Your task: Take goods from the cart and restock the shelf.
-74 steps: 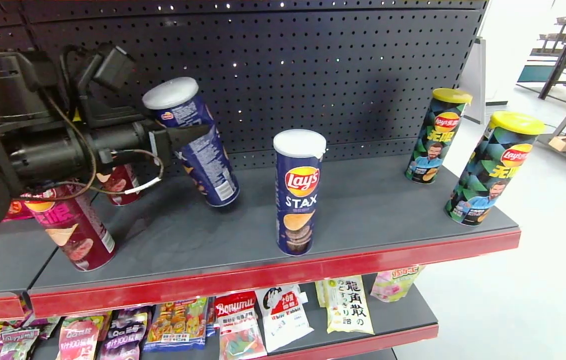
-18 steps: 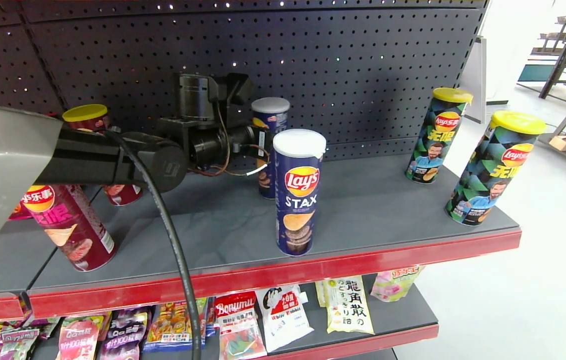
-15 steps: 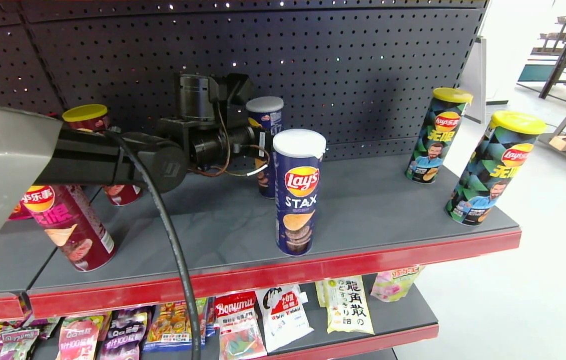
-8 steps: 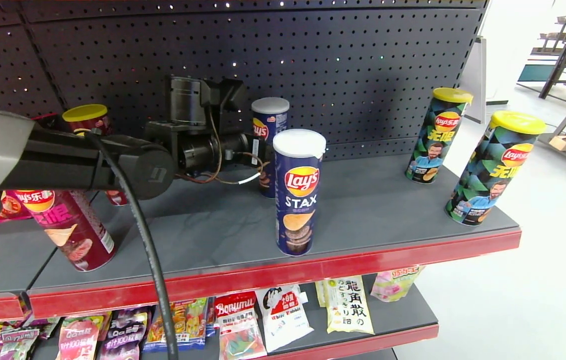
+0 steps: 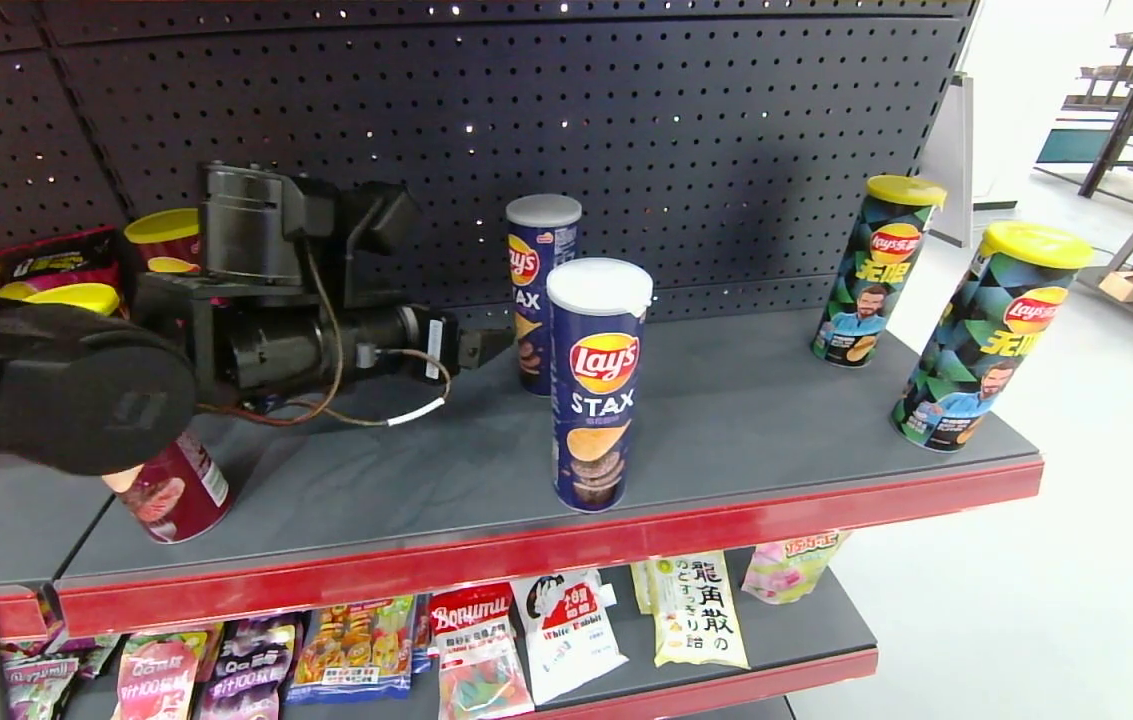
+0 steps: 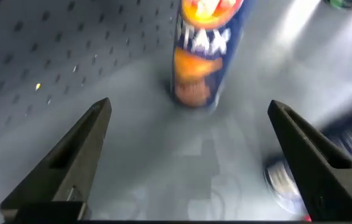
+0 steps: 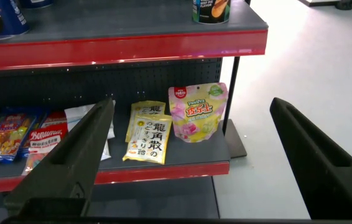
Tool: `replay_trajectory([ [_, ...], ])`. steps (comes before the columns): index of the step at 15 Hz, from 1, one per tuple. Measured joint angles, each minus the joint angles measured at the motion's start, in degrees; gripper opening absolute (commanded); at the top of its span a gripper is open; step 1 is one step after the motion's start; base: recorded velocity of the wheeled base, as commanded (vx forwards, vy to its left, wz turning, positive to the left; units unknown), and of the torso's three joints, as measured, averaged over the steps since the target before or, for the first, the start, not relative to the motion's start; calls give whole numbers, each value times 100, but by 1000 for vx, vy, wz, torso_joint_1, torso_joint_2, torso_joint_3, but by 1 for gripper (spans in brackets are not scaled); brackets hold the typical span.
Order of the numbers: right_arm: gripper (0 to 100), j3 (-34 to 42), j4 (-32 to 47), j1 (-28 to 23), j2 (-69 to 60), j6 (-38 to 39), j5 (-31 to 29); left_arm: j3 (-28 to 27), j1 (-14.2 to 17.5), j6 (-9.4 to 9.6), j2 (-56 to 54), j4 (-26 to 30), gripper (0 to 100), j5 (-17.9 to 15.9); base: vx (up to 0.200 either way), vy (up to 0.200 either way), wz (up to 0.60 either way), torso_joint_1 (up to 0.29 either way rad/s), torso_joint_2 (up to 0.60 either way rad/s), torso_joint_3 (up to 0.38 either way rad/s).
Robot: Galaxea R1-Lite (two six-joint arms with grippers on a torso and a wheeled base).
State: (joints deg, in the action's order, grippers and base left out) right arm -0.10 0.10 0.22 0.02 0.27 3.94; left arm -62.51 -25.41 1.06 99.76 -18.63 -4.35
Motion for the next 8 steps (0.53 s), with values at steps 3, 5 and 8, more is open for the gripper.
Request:
replay_trajectory([
  [3,100,0,0,0,0,0,0,942,13,161,-1175,456,100,-22,0,0,0,0,0,0],
  [5,100,0,0,0,0,-2,0,1425,22,274,-2239,1225,100,-66,0,0,0,0,0,0],
  [8,100,0,0,0,0,0,-2,1759,44,358,-4350,2914,100,-137,0,0,0,0,0,0],
])
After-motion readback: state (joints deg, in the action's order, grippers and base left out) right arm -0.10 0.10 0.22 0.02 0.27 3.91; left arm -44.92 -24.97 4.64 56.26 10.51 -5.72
